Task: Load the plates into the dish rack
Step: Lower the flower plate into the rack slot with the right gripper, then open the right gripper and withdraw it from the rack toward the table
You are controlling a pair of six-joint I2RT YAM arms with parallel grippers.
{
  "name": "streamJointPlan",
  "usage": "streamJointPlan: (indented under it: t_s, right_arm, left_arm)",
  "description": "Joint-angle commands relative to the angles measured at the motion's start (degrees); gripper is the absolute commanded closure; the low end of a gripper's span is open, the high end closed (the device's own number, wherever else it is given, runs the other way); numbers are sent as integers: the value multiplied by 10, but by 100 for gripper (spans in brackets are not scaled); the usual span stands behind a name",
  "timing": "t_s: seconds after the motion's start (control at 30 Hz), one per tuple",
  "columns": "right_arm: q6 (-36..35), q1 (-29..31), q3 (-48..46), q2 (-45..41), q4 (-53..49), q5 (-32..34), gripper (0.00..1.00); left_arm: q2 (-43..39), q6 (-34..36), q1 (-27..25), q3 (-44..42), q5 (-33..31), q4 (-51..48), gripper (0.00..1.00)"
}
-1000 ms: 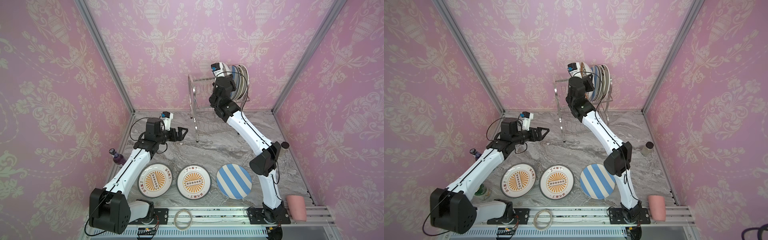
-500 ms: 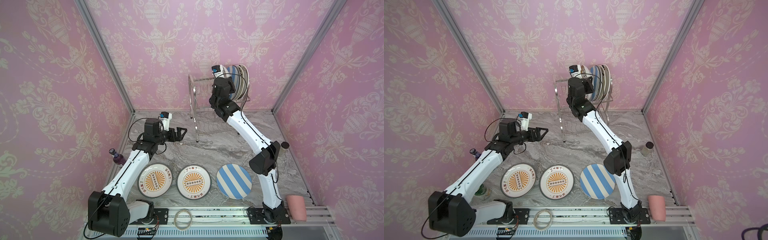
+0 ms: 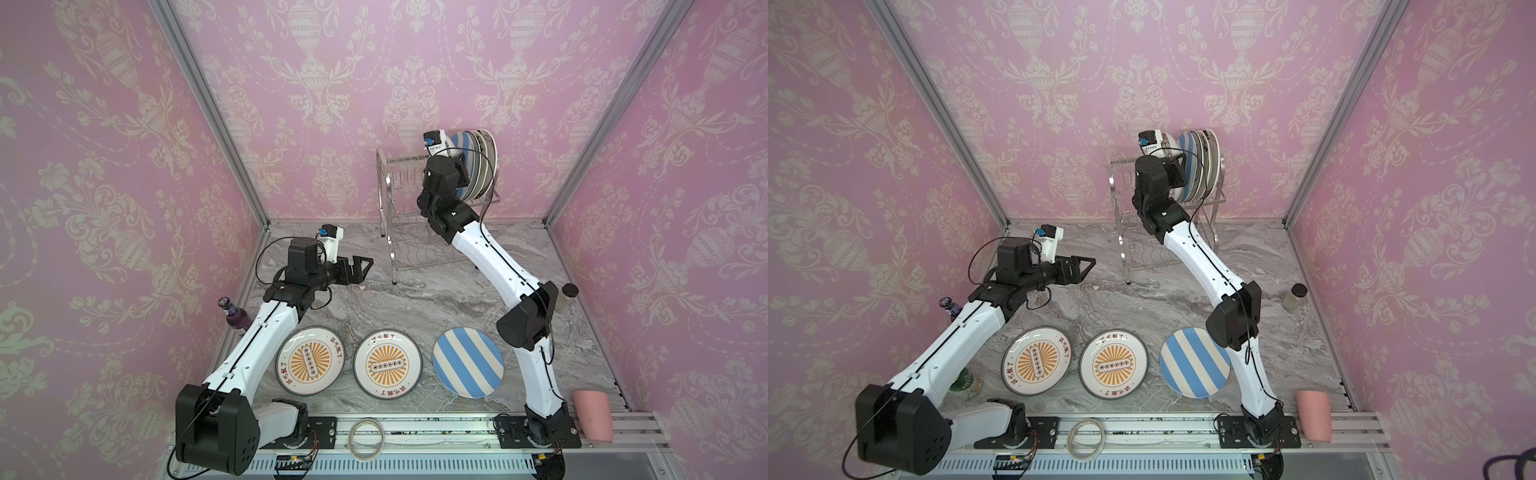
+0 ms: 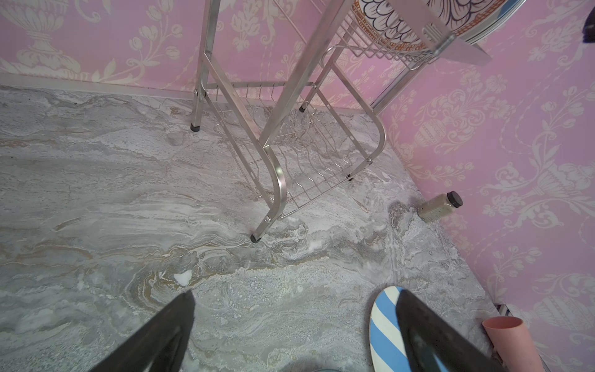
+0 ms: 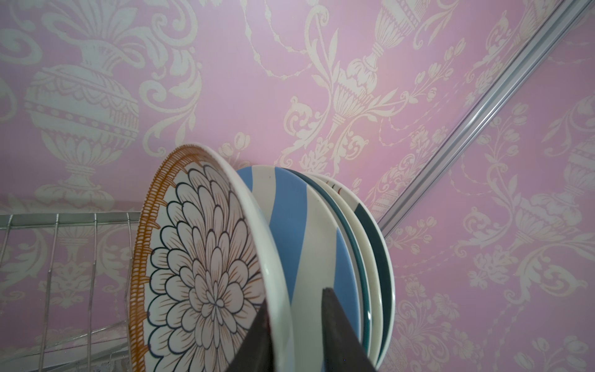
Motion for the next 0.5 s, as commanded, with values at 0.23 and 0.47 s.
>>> streamJointPlan:
  t_s: [0.23, 0.47]
  right_arm:
    - [11, 13, 57, -7, -11, 0, 45]
    - [86, 34, 39, -72, -130, -28, 33]
  left_arm:
    - [-7, 13, 6, -3, -6, -8, 1]
    - [0, 25, 7, 11, -25, -25, 1]
